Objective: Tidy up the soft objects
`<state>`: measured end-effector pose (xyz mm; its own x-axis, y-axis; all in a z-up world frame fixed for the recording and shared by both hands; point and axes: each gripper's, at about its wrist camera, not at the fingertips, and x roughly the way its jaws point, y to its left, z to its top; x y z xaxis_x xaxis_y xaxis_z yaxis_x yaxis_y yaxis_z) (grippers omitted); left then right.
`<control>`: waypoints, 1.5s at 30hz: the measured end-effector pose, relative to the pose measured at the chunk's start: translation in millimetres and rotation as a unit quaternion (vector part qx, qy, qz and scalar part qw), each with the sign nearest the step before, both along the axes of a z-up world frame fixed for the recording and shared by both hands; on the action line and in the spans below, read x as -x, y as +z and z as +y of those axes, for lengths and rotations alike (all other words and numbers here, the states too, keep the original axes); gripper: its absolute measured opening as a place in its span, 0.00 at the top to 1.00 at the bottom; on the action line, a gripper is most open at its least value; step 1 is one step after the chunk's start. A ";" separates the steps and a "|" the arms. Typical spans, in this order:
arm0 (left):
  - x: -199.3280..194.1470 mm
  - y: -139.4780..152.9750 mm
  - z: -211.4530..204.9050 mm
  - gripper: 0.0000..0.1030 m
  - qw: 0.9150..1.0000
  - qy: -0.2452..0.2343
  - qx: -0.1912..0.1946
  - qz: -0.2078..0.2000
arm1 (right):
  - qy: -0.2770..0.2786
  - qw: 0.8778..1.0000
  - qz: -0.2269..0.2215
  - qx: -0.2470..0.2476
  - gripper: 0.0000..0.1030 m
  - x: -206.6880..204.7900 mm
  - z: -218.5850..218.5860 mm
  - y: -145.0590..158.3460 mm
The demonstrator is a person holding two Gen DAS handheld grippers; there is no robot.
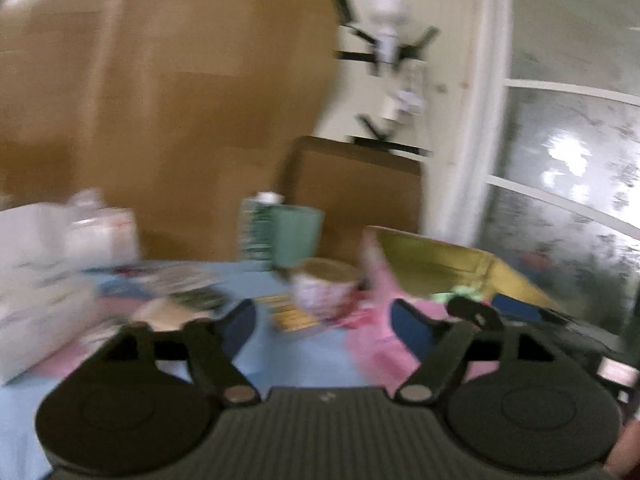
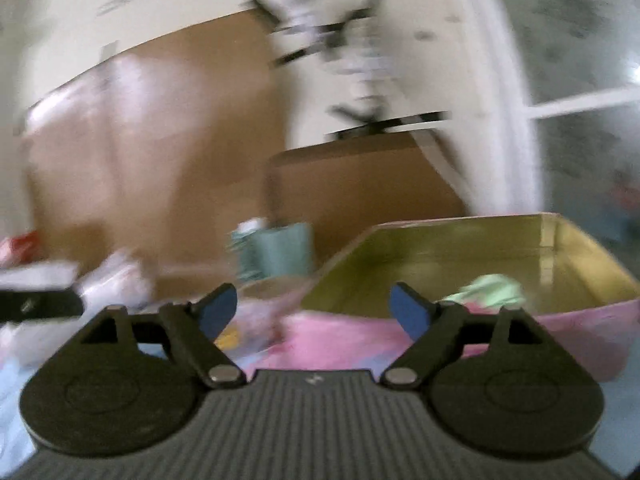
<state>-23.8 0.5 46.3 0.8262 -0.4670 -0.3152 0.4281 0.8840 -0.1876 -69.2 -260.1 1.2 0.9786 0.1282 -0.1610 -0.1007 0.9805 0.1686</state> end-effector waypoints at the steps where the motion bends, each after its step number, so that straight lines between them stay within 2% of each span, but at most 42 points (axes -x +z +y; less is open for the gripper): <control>1: 1.3 -2.3 10.8 0.21 1.000 0.013 0.001 0.004 | 0.025 1.000 0.008 0.010 0.15 1.2 9.7 -1.8; 5: 1.5 -16.7 54.4 0.21 0.998 0.057 0.018 0.032 | 0.128 0.989 0.067 0.022 0.15 -3.4 42.4 -11.8; 8: -0.4 -28.5 80.5 0.20 0.994 0.094 0.026 0.051 | 0.172 0.980 0.103 0.017 0.14 -8.7 57.3 -14.7; 13: -8.7 -42.7 105.1 0.18 0.987 0.135 0.034 0.079 | 0.185 0.973 0.135 0.022 0.13 -13.8 71.2 -18.5; 19: -18.6 -55.8 111.4 0.16 0.982 0.150 0.035 0.109 | 0.184 0.967 0.177 0.001 0.13 -21.8 73.9 -29.4; 21: -18.4 -56.9 114.1 0.13 0.981 0.151 0.041 0.112 | 0.187 0.966 0.179 0.001 0.13 -22.0 73.9 -32.0; 35: -23.5 -62.5 117.6 0.10 0.978 0.142 0.058 0.138 | 0.198 0.964 0.175 0.023 0.11 -24.0 88.0 -33.9; 45: -24.7 -63.1 113.0 0.08 0.978 0.142 0.049 0.142 | 0.201 0.964 0.172 0.026 0.10 -23.0 90.1 -34.6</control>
<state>0.9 113.5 -16.9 0.8122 -0.2710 -0.5167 0.0858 0.9314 -0.3537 -46.2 -169.9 -33.4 0.7391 0.4690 -0.4834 -0.4215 0.8819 0.2112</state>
